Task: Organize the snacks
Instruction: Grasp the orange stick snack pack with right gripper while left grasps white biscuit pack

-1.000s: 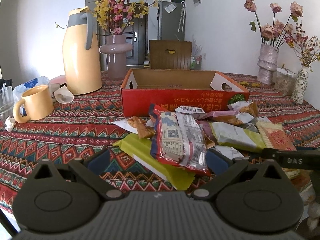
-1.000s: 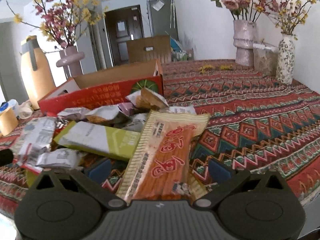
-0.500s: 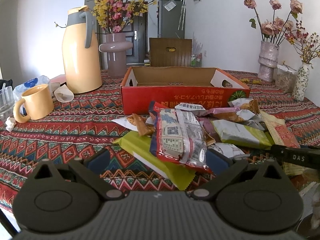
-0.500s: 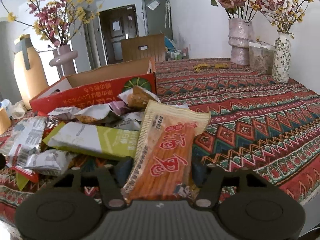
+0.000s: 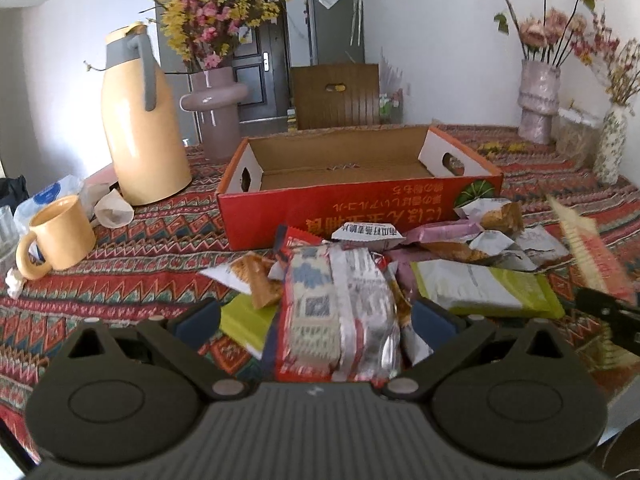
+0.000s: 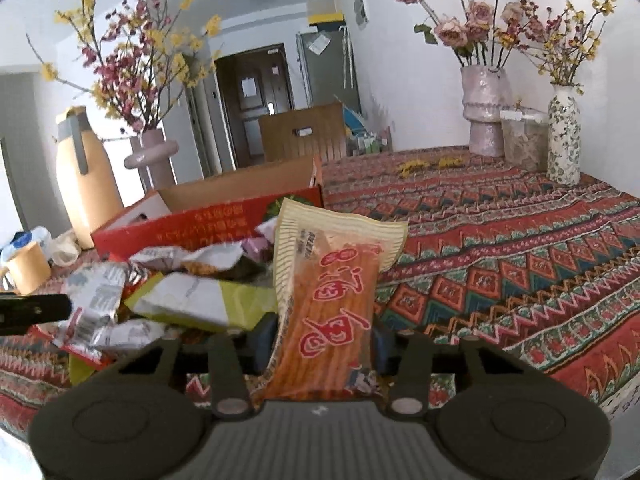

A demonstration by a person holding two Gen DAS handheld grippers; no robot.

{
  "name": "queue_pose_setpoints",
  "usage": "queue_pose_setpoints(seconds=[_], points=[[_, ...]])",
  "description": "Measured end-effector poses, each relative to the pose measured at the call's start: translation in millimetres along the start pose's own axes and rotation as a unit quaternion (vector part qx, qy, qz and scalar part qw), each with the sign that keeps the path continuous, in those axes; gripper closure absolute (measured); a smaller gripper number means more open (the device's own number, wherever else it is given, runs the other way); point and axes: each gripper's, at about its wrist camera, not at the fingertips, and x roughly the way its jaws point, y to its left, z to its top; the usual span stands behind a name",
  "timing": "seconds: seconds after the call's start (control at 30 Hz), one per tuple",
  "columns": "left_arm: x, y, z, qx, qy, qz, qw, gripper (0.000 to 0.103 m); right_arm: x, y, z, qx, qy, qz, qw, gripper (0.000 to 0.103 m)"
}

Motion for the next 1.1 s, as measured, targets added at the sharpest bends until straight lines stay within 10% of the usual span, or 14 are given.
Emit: queue_pose_setpoints(seconds=[0.4, 1.1], points=[[52.8, -23.8, 11.5, 0.021, 0.076, 0.034, 0.9964, 0.022, 0.8, -23.2, 0.8, 0.028, -0.007, -0.003, 1.000, 0.057], [17.0, 4.4, 18.8, -0.013, 0.027, -0.013, 0.9995, 0.043, -0.8, -16.2, 4.7, 0.014, -0.016, 0.005, 1.000, 0.057]])
